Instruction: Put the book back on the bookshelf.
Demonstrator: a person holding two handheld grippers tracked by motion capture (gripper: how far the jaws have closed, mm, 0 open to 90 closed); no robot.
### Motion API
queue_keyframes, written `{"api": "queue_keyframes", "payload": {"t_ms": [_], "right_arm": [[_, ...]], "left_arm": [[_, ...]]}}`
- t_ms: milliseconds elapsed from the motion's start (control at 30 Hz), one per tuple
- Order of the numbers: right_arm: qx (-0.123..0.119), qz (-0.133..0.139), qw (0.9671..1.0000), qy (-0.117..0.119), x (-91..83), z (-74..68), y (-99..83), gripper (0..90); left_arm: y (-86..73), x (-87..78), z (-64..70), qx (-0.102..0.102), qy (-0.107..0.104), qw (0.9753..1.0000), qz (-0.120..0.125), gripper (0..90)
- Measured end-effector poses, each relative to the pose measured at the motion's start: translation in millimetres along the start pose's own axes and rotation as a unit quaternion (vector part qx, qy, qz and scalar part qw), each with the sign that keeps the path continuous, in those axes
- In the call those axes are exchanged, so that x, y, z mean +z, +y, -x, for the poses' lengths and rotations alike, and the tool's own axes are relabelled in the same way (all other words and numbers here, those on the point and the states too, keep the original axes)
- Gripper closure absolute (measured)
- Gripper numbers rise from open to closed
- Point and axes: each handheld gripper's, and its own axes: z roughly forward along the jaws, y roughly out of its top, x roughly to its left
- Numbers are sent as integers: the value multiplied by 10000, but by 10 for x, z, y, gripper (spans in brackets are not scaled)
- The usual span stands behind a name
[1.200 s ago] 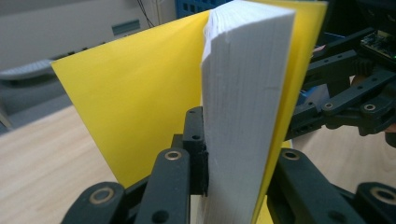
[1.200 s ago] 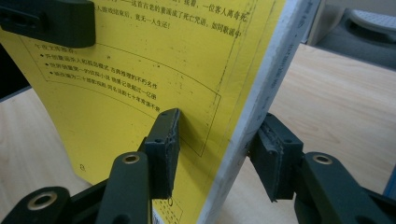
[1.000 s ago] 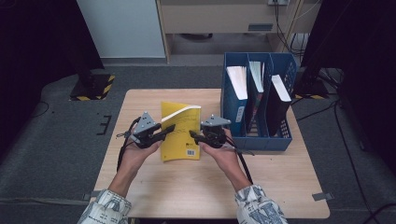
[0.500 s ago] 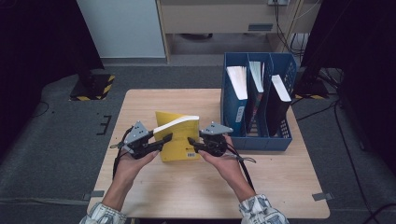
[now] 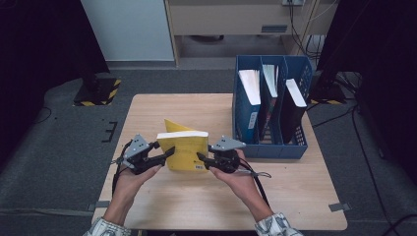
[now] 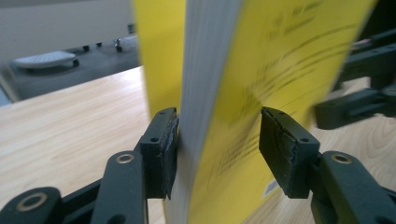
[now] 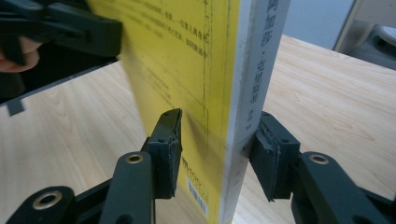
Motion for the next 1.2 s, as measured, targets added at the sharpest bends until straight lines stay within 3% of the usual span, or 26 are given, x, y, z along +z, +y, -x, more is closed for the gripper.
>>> {"api": "queue_keyframes", "payload": {"t_ms": [300, 733, 900, 1200], "right_arm": [[-25, 11, 9999, 146, -59, -93, -40, 543], [-100, 5, 9991, 402, 24, -68, 14, 423], [-182, 145, 9985, 503, 33, -68, 91, 402], [-233, 181, 9979, 584, 16, -93, 159, 476]], "left_arm": [[-125, 36, -35, -185, 84, 9997, -134, 438], [-240, 110, -28, -265, 95, 9994, -223, 437], [-292, 118, -39, -325, 149, 9990, -262, 430], [-421, 42, -32, -324, 262, 9981, -464, 421]]}}
